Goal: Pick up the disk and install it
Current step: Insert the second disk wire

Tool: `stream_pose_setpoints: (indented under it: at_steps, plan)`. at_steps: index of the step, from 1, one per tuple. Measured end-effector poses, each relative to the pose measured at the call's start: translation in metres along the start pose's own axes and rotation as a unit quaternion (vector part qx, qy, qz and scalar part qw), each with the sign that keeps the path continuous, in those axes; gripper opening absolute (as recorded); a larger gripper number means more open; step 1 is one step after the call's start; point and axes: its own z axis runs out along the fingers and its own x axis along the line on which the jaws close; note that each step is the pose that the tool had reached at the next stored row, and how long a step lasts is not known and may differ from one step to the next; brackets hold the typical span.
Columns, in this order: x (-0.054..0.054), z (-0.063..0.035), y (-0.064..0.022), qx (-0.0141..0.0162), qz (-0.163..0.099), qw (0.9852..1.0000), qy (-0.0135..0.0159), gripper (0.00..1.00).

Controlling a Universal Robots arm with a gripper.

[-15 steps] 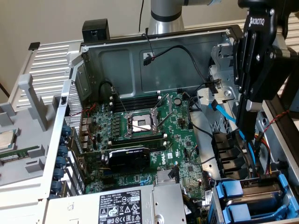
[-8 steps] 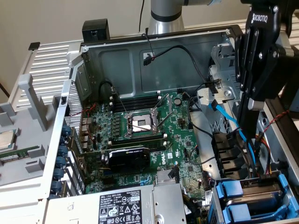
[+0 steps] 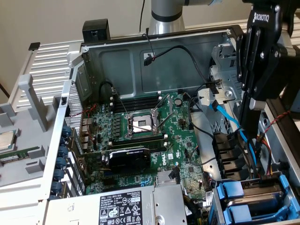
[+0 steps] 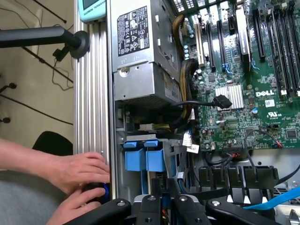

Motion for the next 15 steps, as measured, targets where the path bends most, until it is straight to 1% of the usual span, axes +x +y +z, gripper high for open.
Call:
stream_pose_setpoints:
  at_steps: [4,6,7,8,10,12,15]
  plan:
    - [0.005,-0.0089,0.0012,0.0011,0.000,1.0000,-0.0012,0.16]
    - [0.007,-0.0102,0.0014,0.0021,0.000,1.0000,-0.0045,0.16]
    - [0.008,-0.0105,0.0015,0.0027,0.000,1.0000,-0.0069,0.16]
    - [0.008,-0.0106,0.0016,0.0031,0.000,0.9999,-0.0101,0.16]
    - [0.010,-0.0106,0.0018,0.0035,-0.001,0.9998,-0.0182,0.16]
    - [0.013,-0.0105,0.0022,0.0032,-0.002,0.9997,-0.0248,0.16]
    - [0.019,-0.0109,0.0028,0.0027,-0.003,0.9995,-0.0318,0.16]
